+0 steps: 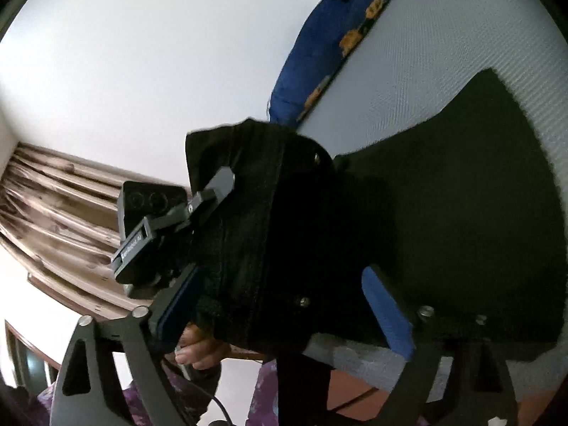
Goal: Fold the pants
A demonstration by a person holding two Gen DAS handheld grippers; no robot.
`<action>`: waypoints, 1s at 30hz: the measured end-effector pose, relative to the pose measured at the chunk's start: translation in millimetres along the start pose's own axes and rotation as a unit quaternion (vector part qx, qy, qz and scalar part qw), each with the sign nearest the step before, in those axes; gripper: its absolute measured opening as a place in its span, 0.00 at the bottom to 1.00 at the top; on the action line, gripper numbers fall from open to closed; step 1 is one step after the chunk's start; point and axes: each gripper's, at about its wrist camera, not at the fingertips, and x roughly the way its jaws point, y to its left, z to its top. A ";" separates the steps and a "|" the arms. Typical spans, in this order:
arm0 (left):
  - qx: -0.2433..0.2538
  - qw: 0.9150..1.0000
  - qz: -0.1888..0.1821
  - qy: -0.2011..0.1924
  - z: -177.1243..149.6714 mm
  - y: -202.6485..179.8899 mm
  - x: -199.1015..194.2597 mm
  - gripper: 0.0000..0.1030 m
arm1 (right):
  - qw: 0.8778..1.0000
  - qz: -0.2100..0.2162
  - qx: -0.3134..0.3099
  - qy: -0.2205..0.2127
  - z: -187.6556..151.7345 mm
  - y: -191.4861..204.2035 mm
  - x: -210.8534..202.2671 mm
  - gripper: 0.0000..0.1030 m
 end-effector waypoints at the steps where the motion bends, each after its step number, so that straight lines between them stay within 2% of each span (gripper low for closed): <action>1: 0.002 1.000 0.003 0.007 3.1 -2.6 13.9 0.15 | 1.000 -0.003 -0.003 -0.003 2.5 -3.6 -6.6 0.91; 3: -0.002 1.000 0.011 0.023 6.3 -0.1 37.7 0.20 | 1.000 -0.015 -0.015 -0.010 6.2 -10.8 -18.3 0.95; 5: -0.013 0.998 -0.028 0.050 6.7 4.1 65.8 0.21 | 1.000 -0.020 -0.021 -0.008 9.2 -20.1 -24.3 0.95; 6: -0.010 0.998 -0.033 0.059 6.0 2.8 75.9 0.22 | 1.000 -0.021 -0.021 -0.004 10.2 -26.4 -25.9 0.96; 8: 0.020 0.997 -0.014 0.075 4.1 -5.0 96.6 0.28 | 0.998 -0.056 -0.011 -0.001 10.1 -40.0 -28.0 0.98; 9: 0.033 0.996 -0.006 0.081 2.9 -7.6 103.3 0.29 | 0.998 -0.056 -0.004 -0.003 9.6 -49.0 -28.4 0.98; 10: 0.033 0.996 -0.014 0.085 1.6 -7.4 105.0 0.31 | 0.999 -0.047 0.009 -0.006 8.7 -58.5 -29.5 0.98; 11: 0.023 0.996 -0.026 0.080 1.1 -4.5 100.1 0.34 | 0.999 -0.045 0.021 -0.009 7.9 -65.1 -30.1 0.98; 12: 0.022 0.997 -0.023 0.071 1.4 -3.1 93.8 0.41 | 0.999 -0.044 0.025 -0.013 7.0 -67.2 -31.9 0.98; 13: 0.025 0.998 -0.007 0.055 2.7 -0.6 82.1 0.49 | 0.999 -0.042 0.025 -0.019 5.9 -68.0 -34.3 0.98; 16: 0.024 0.999 0.027 0.020 3.1 10.6 51.9 0.66 | 0.998 -0.052 0.019 -0.033 10.3 -64.7 -33.3 0.98; 19: 0.014 0.996 0.084 -0.010 -5.2 29.4 19.9 0.75 | 0.995 -0.102 -0.008 -0.008 17.4 -57.6 -17.3 0.96; 20: 0.008 0.995 0.101 -0.017 -9.6 36.8 11.3 0.75 | 0.993 -0.114 -0.017 -0.003 19.5 -55.1 -12.5 0.94; 21: 0.000 0.994 0.108 -0.021 -15.6 44.8 3.4 0.75 | 0.992 -0.127 -0.027 0.003 20.8 -51.3 -5.8 0.85; 22: -0.009 0.993 0.115 -0.024 -22.2 52.3 -3.3 0.75 | 0.989 -0.144 -0.038 0.008 21.6 -47.9 0.0 0.68; 23: -0.015 0.992 0.122 -0.025 -27.5 59.4 -7.0 0.75 | 0.984 -0.168 -0.051 0.014 21.9 -44.1 4.9 0.55; 24: -0.022 0.991 0.132 -0.026 -32.9 65.0 -10.8 0.75 | 0.978 -0.197 -0.064 0.018 22.2 -41.2 8.1 0.28; 25: -0.027 0.990 0.138 -0.026 -37.4 68.8 -12.6 0.75 | 0.977 -0.205 -0.061 0.019 21.9 -41.3 7.7 0.27; 30: -0.019 0.987 0.160 -0.013 -57.1 74.3 -15.2 0.75 | 0.987 -0.159 -0.011 -0.036 14.9 -39.2 -32.8 0.23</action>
